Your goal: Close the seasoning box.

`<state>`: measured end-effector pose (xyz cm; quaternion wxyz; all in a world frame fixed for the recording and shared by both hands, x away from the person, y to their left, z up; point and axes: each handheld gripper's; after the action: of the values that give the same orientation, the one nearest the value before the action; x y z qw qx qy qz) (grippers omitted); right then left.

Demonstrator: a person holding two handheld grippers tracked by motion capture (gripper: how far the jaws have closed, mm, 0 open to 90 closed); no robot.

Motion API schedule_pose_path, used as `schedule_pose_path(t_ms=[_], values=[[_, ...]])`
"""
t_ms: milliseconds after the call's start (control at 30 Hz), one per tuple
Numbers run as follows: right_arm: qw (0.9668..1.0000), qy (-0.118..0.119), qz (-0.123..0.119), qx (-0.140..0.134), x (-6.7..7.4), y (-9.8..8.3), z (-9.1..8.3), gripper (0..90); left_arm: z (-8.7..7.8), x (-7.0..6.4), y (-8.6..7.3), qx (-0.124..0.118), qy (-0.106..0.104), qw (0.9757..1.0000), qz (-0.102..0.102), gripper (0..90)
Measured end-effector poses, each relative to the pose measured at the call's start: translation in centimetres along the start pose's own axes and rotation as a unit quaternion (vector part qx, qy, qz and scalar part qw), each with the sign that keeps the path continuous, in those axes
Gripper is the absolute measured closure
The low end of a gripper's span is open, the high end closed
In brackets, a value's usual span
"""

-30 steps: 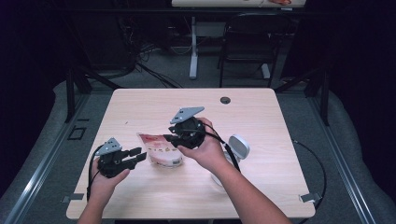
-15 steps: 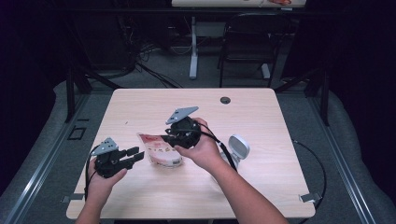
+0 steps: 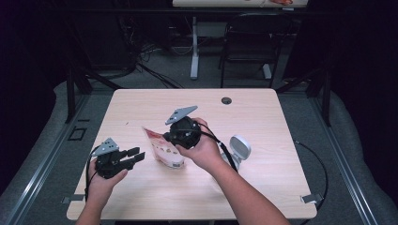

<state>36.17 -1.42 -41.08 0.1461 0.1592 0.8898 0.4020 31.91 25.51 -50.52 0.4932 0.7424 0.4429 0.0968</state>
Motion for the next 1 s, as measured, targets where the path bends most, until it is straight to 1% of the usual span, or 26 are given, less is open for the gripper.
schedule_pose_path(t_ms=[133,267,433,467,667,700,800,867,1000], values=[[1.0000,-0.002,-0.003,0.000,0.0,0.0,0.0,90.0,0.0,0.0,0.0,0.001,0.001,1.0000,0.000,63.6],[1.0000,-0.003,0.000,0.001,0.0,0.1,0.0,90.0,0.0,0.0,0.0,0.000,0.000,1.0000,0.000,63.6],[1.0000,-0.002,-0.006,0.004,0.0,0.0,-0.4,90.0,0.0,0.0,0.0,-0.001,-0.002,1.0000,0.001,63.4],[1.0000,-0.002,-0.005,0.004,0.1,-0.1,-0.6,90.0,0.0,0.0,0.0,-0.001,-0.002,1.0000,0.001,63.4],[0.9999,0.002,-0.015,0.007,0.5,-0.3,-1.4,90.0,0.1,-0.2,0.0,0.002,-0.003,1.0000,0.004,63.4],[0.9999,0.005,-0.013,0.003,0.7,-0.5,-1.8,90.0,0.2,-0.3,0.0,0.003,-0.004,1.0000,0.005,63.5],[0.9998,0.007,-0.017,-0.002,0.9,-1.0,-2.5,90.0,0.2,-0.4,0.0,0.004,-0.004,1.0000,0.006,63.6],[0.9997,0.011,-0.020,-0.001,0.9,-1.3,-3.0,90.0,0.3,-0.5,0.0,0.008,-0.005,0.9999,0.009,63.7],[0.9997,0.014,-0.021,0.000,1.1,-1.8,-3.5,90.0,0.4,-0.6,0.0,0.008,-0.006,0.9999,0.008,63.9]])
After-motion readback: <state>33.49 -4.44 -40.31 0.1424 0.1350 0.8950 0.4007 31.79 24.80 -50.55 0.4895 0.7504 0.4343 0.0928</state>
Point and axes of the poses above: each handheld gripper's, and its own axes: z roughly forward along the jaws, y roughly out of its top, x roughly to its left, and after that the axes turned 9 degrees about -z, right-handed
